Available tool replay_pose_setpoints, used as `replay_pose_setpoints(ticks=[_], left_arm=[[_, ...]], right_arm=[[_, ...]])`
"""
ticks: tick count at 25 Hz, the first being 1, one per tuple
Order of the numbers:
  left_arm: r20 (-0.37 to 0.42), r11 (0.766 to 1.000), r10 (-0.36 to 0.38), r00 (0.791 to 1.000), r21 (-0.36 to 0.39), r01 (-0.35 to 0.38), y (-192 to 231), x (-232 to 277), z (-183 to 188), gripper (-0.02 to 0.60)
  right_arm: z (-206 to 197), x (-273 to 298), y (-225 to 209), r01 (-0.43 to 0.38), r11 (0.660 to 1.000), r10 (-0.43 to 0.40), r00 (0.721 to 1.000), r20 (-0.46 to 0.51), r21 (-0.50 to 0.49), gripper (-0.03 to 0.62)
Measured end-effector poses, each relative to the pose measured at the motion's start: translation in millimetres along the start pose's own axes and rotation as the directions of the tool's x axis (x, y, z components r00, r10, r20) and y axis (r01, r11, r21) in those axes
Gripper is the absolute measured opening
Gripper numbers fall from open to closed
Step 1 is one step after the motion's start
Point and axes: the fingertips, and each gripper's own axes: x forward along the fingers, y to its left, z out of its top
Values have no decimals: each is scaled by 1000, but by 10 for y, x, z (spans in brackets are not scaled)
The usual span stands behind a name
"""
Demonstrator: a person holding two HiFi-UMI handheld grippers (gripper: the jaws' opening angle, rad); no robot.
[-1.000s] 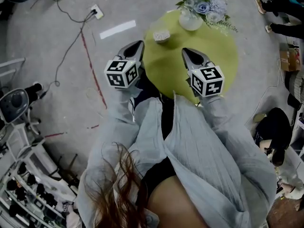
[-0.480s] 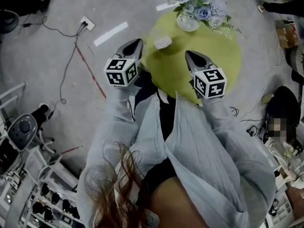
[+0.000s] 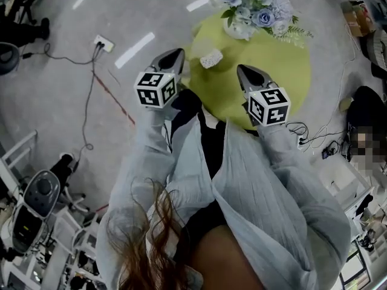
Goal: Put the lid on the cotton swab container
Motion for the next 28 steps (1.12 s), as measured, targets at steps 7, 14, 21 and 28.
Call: replay_pose_setpoints(ticks=[7, 14, 21, 28], left_arm=[[-27, 997, -80, 996, 14, 80, 78, 252, -26, 18], [-25, 990, -142, 990, 24, 142, -44, 369, -37, 18], [-16, 989, -144, 989, 38, 145, -139, 340, 5, 18], [3, 991, -119, 993, 53, 119, -213, 280, 70, 18]], right_arm=[[-56, 15, -17, 46, 998, -47, 999, 9, 35, 2], [-127, -30, -131, 91, 994, -92, 996, 8, 56, 2], [-110, -51, -153, 82, 995, -83, 996, 14, 60, 2], [-76, -83, -169, 54, 998, -55, 998, 18, 44, 2]])
